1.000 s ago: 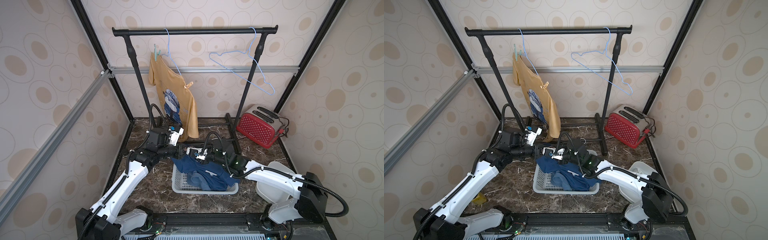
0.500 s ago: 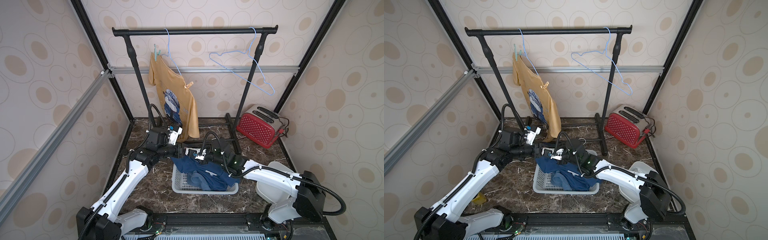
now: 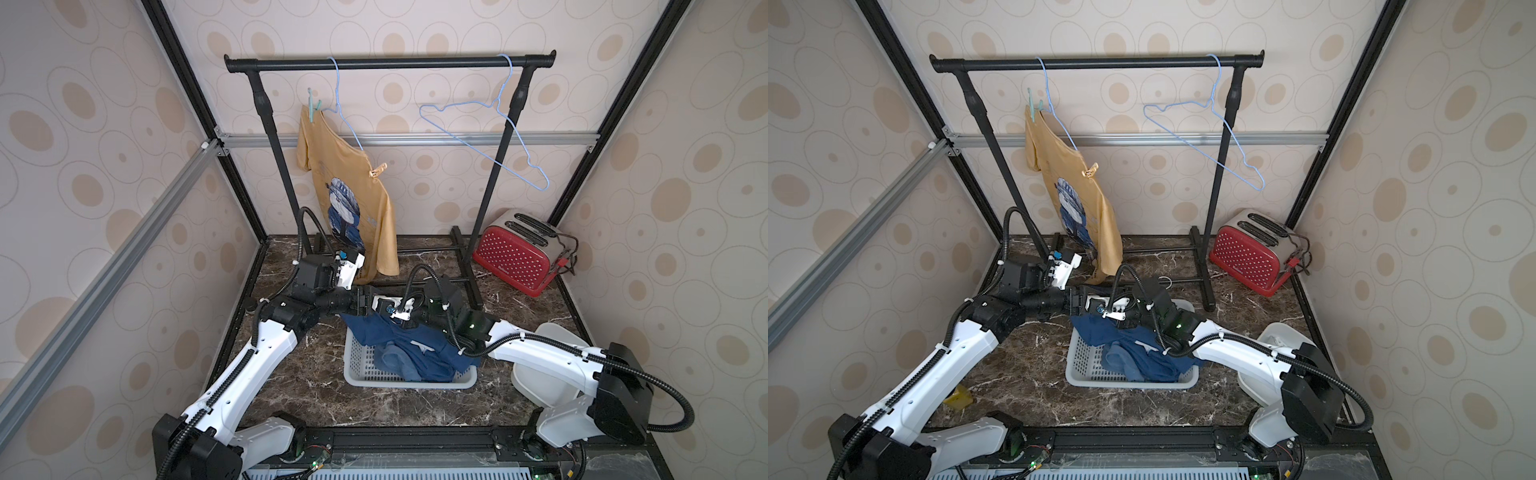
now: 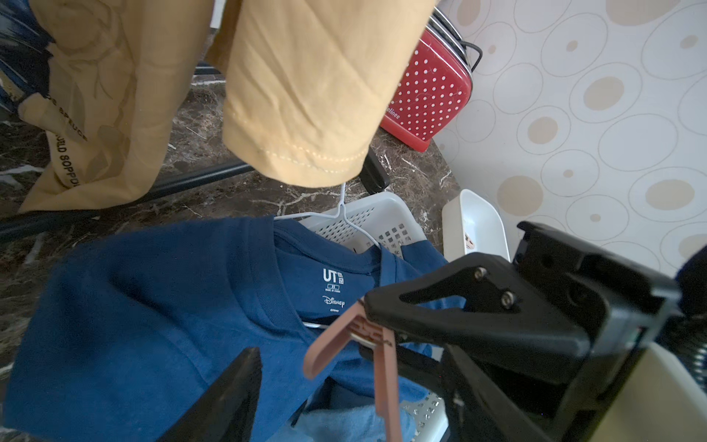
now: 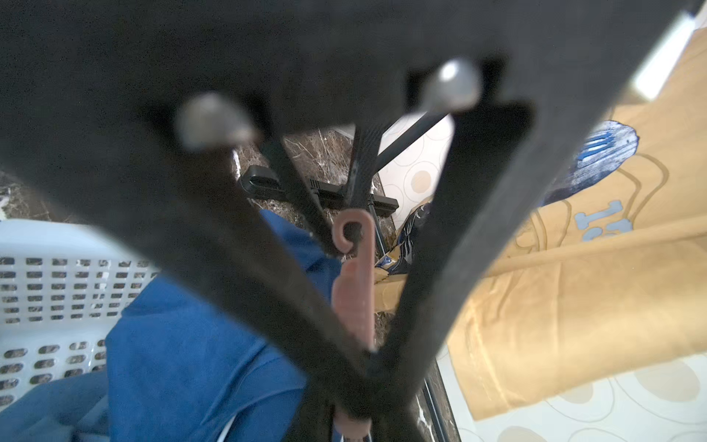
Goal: Remove the clothespins securing t-shirts to the hanger
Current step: Place the clothespin in the storage box.
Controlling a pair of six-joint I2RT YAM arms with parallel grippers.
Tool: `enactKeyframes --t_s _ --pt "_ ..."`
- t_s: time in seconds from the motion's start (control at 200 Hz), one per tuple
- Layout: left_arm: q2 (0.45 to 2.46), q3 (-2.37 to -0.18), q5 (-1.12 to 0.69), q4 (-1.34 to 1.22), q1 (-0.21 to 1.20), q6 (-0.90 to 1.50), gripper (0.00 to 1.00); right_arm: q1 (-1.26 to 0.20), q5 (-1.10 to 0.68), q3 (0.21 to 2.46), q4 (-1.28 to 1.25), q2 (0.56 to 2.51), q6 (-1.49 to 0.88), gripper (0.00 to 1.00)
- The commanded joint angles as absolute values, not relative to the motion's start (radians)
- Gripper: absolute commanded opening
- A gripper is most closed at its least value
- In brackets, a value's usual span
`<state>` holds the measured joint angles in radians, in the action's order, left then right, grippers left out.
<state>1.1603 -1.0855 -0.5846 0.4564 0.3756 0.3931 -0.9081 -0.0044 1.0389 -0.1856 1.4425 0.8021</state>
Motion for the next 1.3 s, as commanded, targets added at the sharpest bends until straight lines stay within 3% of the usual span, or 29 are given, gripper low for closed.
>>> enactKeyframes --t_s 0.0,0.421,0.546,0.821,1.292 --pt "1.168 -1.135 -0.561 0.420 0.374 0.376 0.75 -0.907 0.028 1.000 -0.165 1.381 0.812 0.00" --pt "1.158 -1.046 -0.530 0.267 0.376 0.376 0.75 -0.828 0.145 0.893 0.099 1.165 0.782 0.00" --pt "1.158 -1.016 -0.472 0.219 0.441 0.357 0.75 -0.766 0.197 0.855 0.177 1.075 0.751 0.00" --pt "1.195 -0.994 -0.411 0.159 0.556 0.326 0.75 -0.525 0.229 0.795 0.388 0.913 0.673 0.00" --pt "1.214 -0.984 -0.399 0.115 0.595 0.295 0.75 -0.085 0.215 0.661 0.570 0.791 0.767 0.00"
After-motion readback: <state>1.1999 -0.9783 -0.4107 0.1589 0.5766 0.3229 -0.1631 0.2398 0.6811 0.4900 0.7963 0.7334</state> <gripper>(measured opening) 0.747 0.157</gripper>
